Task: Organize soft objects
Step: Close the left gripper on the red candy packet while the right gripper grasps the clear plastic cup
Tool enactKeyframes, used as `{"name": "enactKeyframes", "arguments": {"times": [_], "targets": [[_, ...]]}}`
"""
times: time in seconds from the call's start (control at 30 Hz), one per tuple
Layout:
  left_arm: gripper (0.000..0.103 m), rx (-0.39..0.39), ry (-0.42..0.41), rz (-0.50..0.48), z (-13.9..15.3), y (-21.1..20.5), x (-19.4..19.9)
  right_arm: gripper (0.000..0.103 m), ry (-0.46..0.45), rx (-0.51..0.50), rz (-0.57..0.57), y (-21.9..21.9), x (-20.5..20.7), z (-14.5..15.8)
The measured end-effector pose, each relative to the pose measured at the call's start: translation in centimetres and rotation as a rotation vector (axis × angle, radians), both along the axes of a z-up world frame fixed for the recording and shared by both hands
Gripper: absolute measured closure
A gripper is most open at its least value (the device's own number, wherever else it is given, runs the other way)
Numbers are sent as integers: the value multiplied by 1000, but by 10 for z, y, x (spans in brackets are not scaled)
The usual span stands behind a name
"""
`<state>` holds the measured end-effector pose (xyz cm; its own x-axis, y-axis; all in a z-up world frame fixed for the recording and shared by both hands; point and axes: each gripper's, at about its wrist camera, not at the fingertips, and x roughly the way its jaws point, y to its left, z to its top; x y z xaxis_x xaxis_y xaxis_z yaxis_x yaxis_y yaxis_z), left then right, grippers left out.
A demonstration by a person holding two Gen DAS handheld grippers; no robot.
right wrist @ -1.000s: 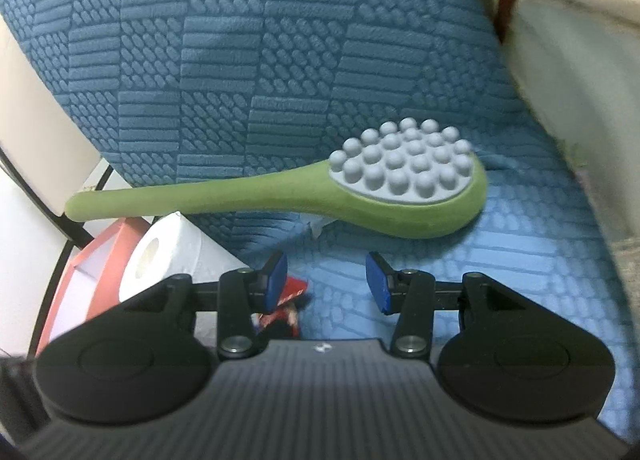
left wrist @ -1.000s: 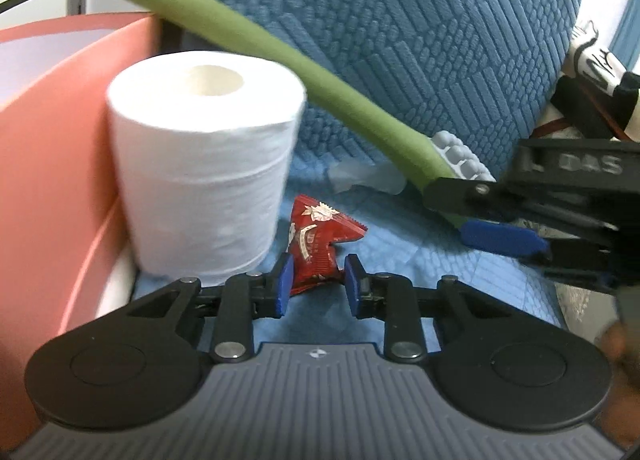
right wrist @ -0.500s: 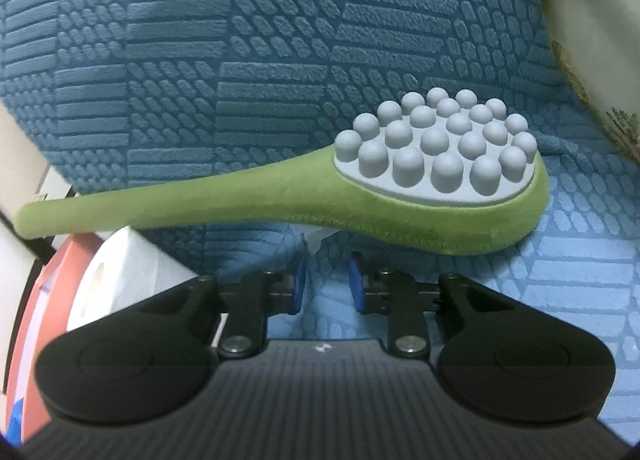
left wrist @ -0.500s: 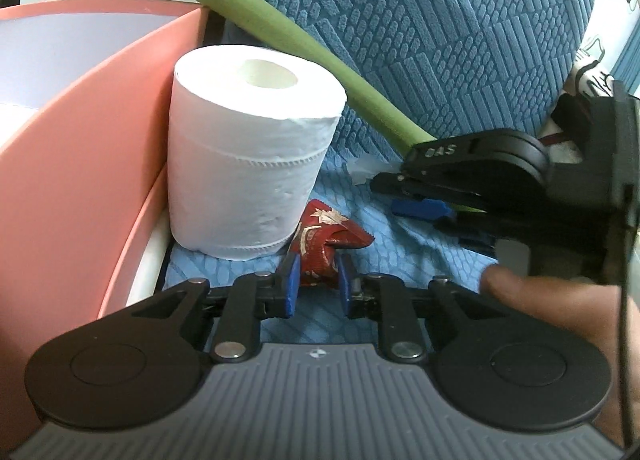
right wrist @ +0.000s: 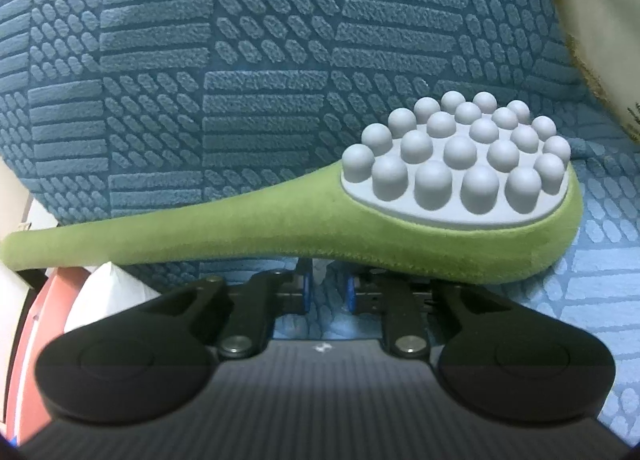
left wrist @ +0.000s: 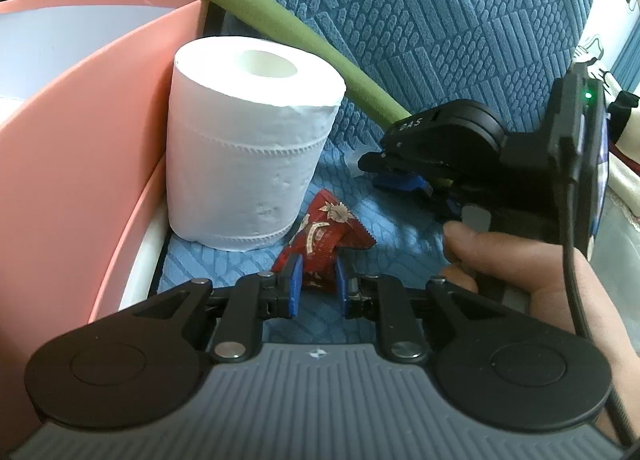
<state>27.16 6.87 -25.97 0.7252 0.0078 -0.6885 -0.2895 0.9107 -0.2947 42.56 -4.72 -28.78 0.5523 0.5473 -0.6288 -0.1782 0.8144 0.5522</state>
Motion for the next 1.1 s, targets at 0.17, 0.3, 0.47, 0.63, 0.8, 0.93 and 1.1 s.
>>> {"name": "enactKeyframes", "arguments": {"times": [0.17, 0.3, 0.47, 0.63, 0.8, 0.93, 1.1], "targets": [[82, 2, 3, -5, 0, -1, 0, 95, 7, 12, -16, 4, 8, -8], [82, -1, 0, -11, 0, -1, 0, 96, 7, 12, -12, 3, 9, -8], [82, -13, -2, -13, 0, -1, -1, 97, 20, 15, -5, -3, 7, -6], [81, -14, -6, -18, 1, -2, -5, 97, 35, -8, 18, -11, -2, -1], [62, -8, 3, -18, 2, -1, -5, 97, 43, -34, 57, -28, -31, 8], [54, 7, -10, -16, 4, 1, -7, 97, 50, -72, 73, -36, -46, 19], [54, 18, -5, -30, 2, -1, -6, 97, 79, -138, 90, -52, -52, 29]]}}
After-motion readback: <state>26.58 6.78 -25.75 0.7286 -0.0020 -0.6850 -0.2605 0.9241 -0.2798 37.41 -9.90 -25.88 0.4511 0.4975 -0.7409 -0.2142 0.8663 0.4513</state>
